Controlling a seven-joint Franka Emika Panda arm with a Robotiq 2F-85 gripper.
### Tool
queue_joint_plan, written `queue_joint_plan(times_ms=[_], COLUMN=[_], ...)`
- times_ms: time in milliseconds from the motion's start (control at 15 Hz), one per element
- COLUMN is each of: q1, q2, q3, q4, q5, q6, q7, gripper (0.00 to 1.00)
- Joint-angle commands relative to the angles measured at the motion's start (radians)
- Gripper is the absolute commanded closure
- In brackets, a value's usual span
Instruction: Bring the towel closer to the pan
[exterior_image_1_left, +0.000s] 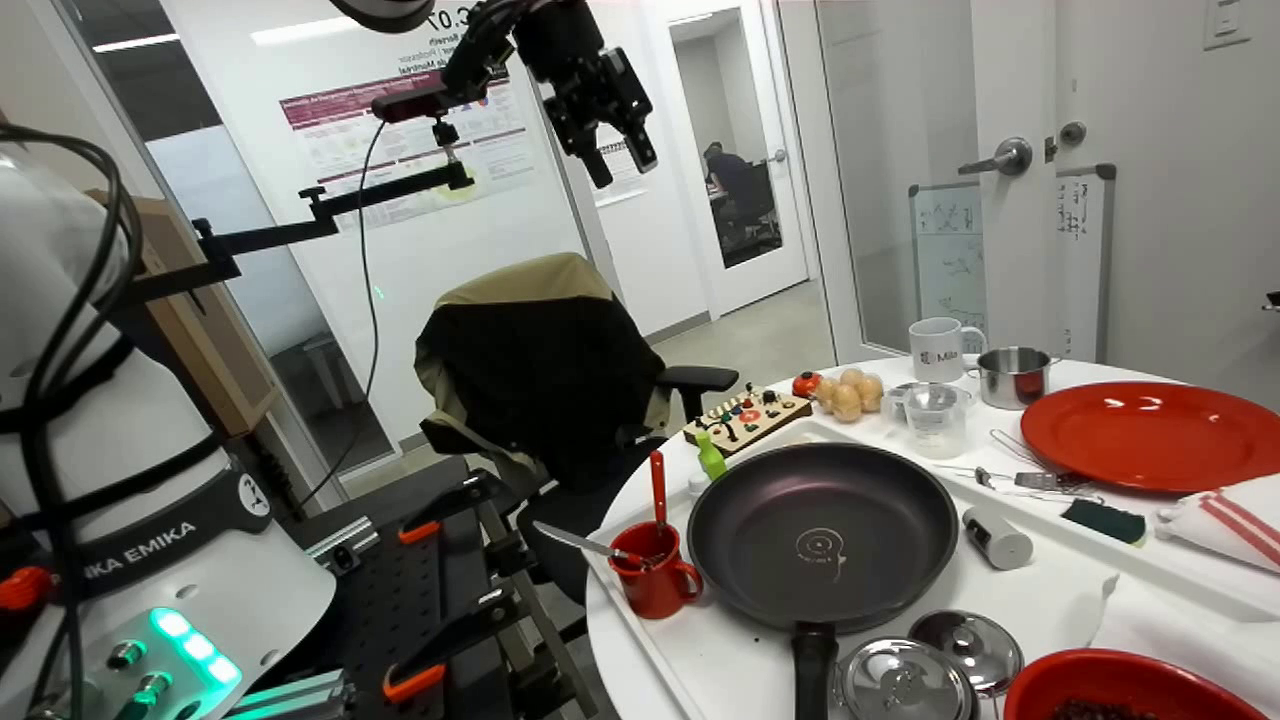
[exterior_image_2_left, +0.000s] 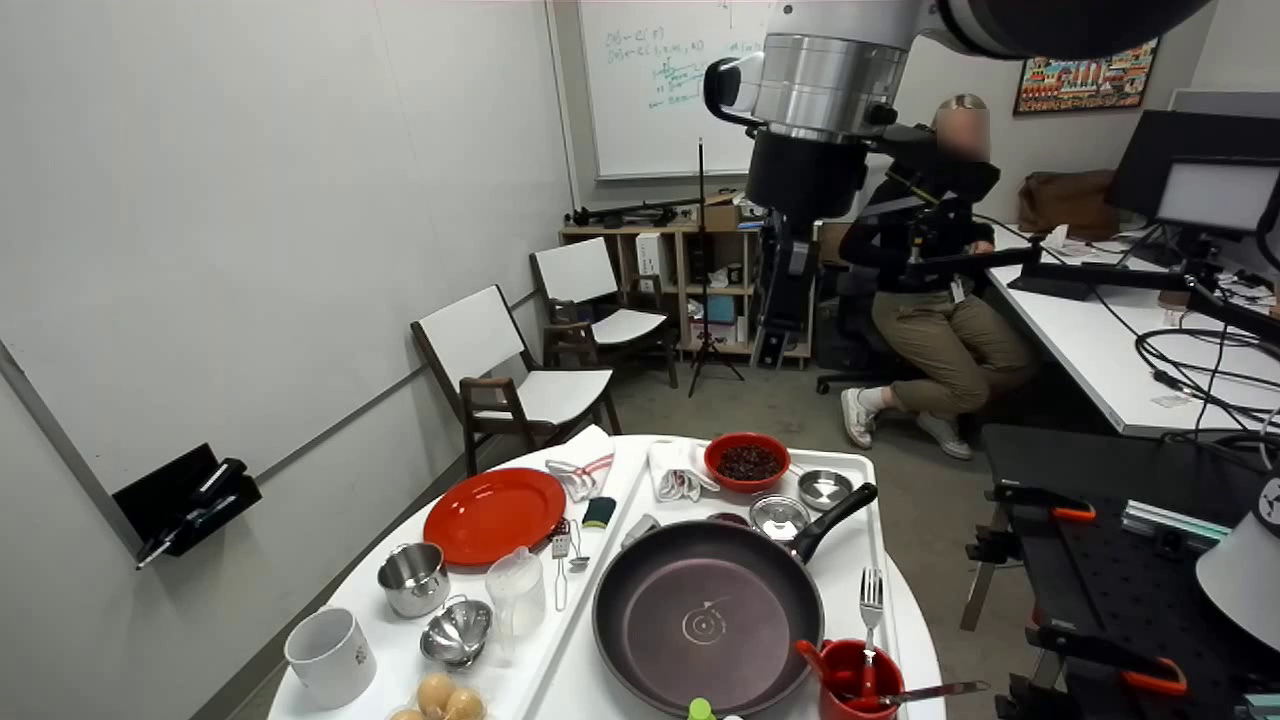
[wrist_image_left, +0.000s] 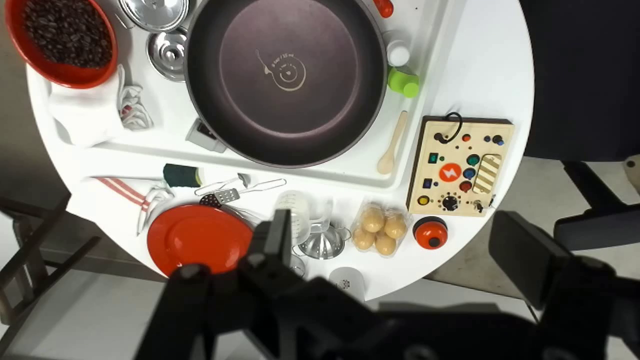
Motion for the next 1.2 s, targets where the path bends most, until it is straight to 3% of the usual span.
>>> queue_joint_plan(times_ms=[0, 600, 1133], q1=[0.008, -0.029, -0.154], q2=[0.000, 0.037, 0.178], q3=[-0.008, -0.039, -0.172], q4=[0.001, -0.004, 0.014], q5=[-0.004, -0.016, -0.024], q6=[-0.003, 0.026, 0.137], q7=[0.003, 0.012, -0.008], gripper=[0.00, 0.00, 0.00])
